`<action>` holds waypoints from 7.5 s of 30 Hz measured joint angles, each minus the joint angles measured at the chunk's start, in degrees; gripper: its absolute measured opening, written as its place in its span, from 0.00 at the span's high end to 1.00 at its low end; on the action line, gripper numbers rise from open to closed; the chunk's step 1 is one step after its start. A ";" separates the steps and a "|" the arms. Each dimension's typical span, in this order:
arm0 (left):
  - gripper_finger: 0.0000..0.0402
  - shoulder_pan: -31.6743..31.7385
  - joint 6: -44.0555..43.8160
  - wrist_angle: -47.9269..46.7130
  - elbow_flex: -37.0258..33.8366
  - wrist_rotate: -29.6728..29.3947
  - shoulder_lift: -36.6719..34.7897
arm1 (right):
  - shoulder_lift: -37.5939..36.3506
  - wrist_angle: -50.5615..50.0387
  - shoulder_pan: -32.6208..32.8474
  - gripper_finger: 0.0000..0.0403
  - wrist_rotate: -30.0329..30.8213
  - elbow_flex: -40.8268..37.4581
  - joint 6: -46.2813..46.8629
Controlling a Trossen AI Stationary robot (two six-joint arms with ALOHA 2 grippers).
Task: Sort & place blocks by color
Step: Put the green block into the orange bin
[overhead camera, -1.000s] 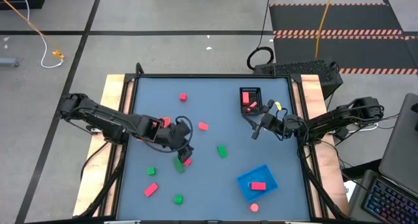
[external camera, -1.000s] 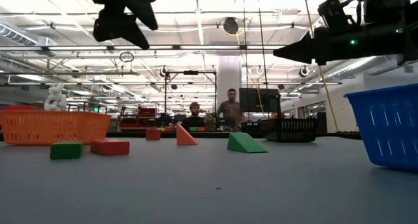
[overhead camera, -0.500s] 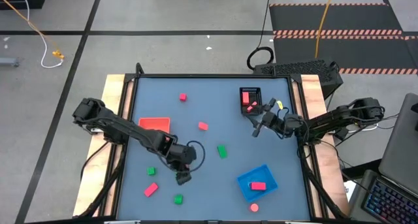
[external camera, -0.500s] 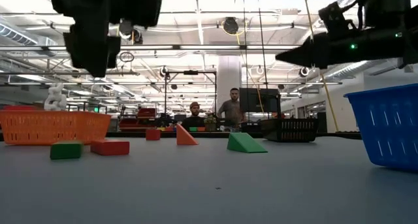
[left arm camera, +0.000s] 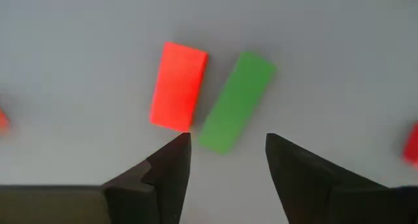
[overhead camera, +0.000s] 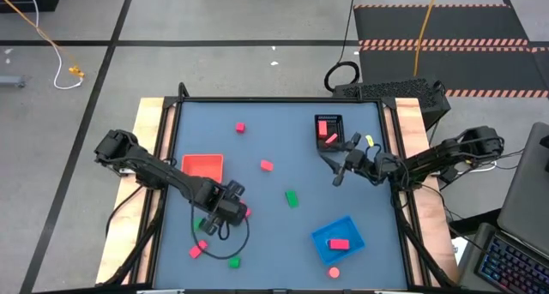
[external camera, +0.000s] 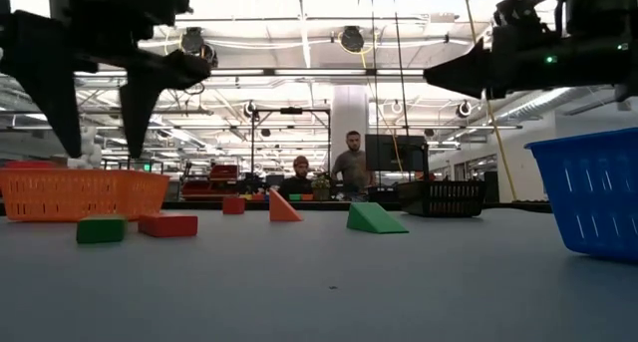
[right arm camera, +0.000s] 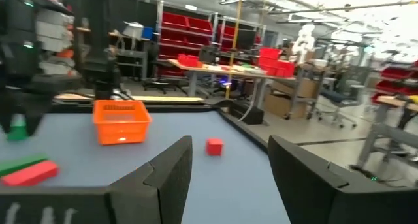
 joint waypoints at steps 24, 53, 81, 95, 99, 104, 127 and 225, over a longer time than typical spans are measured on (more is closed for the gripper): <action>0.52 -0.43 21.93 8.09 0.26 6.20 11.93 | -0.26 -7.19 4.82 0.51 0.11 -0.02 4.48; 0.73 12.71 -7.46 -10.40 0.00 -5.58 -6.70 | -0.26 -4.70 4.68 0.51 4.90 -0.04 -5.31; 0.31 23.40 -27.99 -10.83 -14.05 -6.37 -13.47 | -0.26 -7.17 4.84 0.51 4.60 -0.04 -0.55; 0.37 26.78 -22.69 -10.62 -14.03 -13.37 -13.47 | -0.26 -7.17 4.82 0.51 4.61 -0.04 -1.76; 0.49 28.63 -21.85 -8.27 -14.01 -6.28 -13.47 | -0.26 -7.17 4.82 0.51 4.59 -0.04 -1.80; 0.64 29.40 -21.50 -5.55 -13.97 0.79 -13.47 | -0.26 -7.17 4.82 0.51 4.59 -0.04 -1.80; 0.52 26.10 -14.79 -3.63 -18.29 3.23 -12.34 | -0.28 -7.48 4.82 0.51 4.57 -0.04 -0.78; 0.67 -4.19 -56.16 -8.87 -7.91 12.33 4.06 | -0.26 -6.05 5.56 0.51 4.35 -0.02 1.65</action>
